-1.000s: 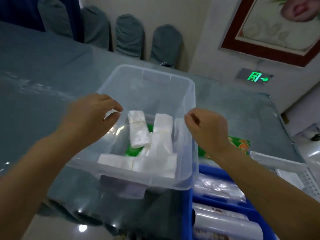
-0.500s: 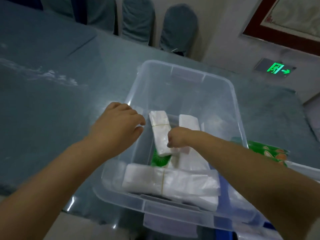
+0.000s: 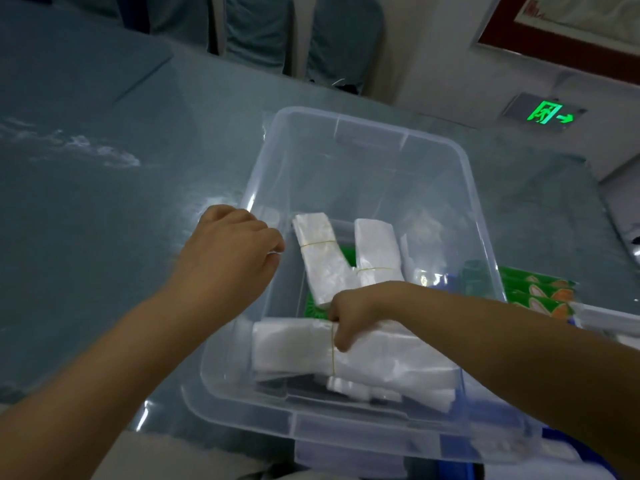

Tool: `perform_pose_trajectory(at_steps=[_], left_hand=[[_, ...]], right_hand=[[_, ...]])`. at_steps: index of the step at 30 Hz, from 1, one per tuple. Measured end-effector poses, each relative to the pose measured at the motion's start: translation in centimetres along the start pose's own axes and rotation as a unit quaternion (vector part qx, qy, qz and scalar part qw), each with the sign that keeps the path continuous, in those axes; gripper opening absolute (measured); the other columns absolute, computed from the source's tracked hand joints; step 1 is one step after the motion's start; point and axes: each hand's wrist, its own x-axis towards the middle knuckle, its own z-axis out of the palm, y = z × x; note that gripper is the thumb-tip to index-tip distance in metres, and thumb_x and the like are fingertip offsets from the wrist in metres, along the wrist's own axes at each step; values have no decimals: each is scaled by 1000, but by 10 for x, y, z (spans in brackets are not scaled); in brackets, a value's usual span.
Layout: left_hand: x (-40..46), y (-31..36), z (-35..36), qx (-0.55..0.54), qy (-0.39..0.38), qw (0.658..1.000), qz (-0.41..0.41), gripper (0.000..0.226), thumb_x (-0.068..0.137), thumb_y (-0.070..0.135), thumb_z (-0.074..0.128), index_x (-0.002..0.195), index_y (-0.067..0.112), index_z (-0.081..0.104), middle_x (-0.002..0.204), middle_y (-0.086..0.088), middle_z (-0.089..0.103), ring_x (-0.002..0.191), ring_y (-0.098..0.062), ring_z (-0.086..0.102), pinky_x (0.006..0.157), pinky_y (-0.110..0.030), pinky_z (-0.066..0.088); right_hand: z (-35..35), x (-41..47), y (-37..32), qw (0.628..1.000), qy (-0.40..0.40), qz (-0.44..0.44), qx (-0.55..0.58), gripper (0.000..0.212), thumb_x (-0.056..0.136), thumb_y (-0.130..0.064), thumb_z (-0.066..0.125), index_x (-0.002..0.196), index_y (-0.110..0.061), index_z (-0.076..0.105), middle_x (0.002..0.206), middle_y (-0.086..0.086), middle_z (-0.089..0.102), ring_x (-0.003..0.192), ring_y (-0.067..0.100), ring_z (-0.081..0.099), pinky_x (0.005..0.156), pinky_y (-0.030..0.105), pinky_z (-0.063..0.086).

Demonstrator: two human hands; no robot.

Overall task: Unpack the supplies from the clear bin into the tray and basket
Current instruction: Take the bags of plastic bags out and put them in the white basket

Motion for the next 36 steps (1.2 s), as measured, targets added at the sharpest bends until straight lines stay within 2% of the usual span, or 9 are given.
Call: perform_pose_trajectory(at_steps=[4,7,11,15,20,24,28,33,36], left_hand=[[0,1,-4,23,-18,1000,12,18,72,21,57,77,18,74,69,1,72,72,-26,66,84,-34,36],[5,7,-11,90,-55,993,48,15,69,23,62,76,14,72,72,-4,70,72,-30,65,72,-39,49],[28,20,-24,137,-75,984,81,17,74,29,59,77,16,70,71,-2,67,70,-27,64,66,-36,48],[73,55,-8,160,-167,969,84,23,91,32,46,105,20,60,105,-1,62,101,-25,57,77,-29,38],[109,92,76,196,-292,923,158,22,89,16,50,107,15,62,113,-6,63,105,-27,59,82,-29,41],[116,113,135,4,-399,917,-20,43,94,33,45,127,6,50,132,-14,54,120,-32,52,95,-35,42],[117,123,162,-163,-364,899,-183,54,92,38,50,130,0,43,134,-15,51,123,-33,49,99,-34,39],[125,127,172,-447,-237,777,-375,41,72,19,75,101,-7,63,104,-21,67,87,-31,65,70,-32,51],[123,138,168,-553,-231,681,-421,31,76,9,74,100,-7,62,97,-18,64,82,-28,61,72,-33,49]], right_hand=[[-36,-23,12,992,111,0,63,30,73,-33,64,99,-17,62,96,1,63,89,21,62,81,35,54],[-66,-56,21,954,232,-16,190,5,77,-22,64,78,-20,60,72,-4,60,67,13,60,53,17,48],[-88,-97,46,847,383,-35,366,10,79,-11,62,87,-16,65,77,4,67,66,17,63,59,21,53],[-89,-127,79,723,474,-54,499,16,80,-3,58,90,-14,63,83,9,66,69,21,63,72,33,52],[-60,-132,98,610,529,-41,588,13,81,-2,58,87,-12,63,80,6,67,61,15,66,61,28,55],[-38,-133,103,555,559,-20,616,16,80,-2,58,78,-17,61,80,2,67,69,18,64,66,31,55],[-23,-142,113,520,559,-23,645,17,81,-2,58,84,-18,62,85,5,67,72,19,64,72,34,55],[-10,-142,115,505,541,-11,672,16,83,-3,56,85,-19,61,84,3,67,73,18,63,70,32,55],[-9,-141,114,498,538,-5,681,16,82,-4,55,82,-19,61,78,1,67,66,14,63,57,24,53]])
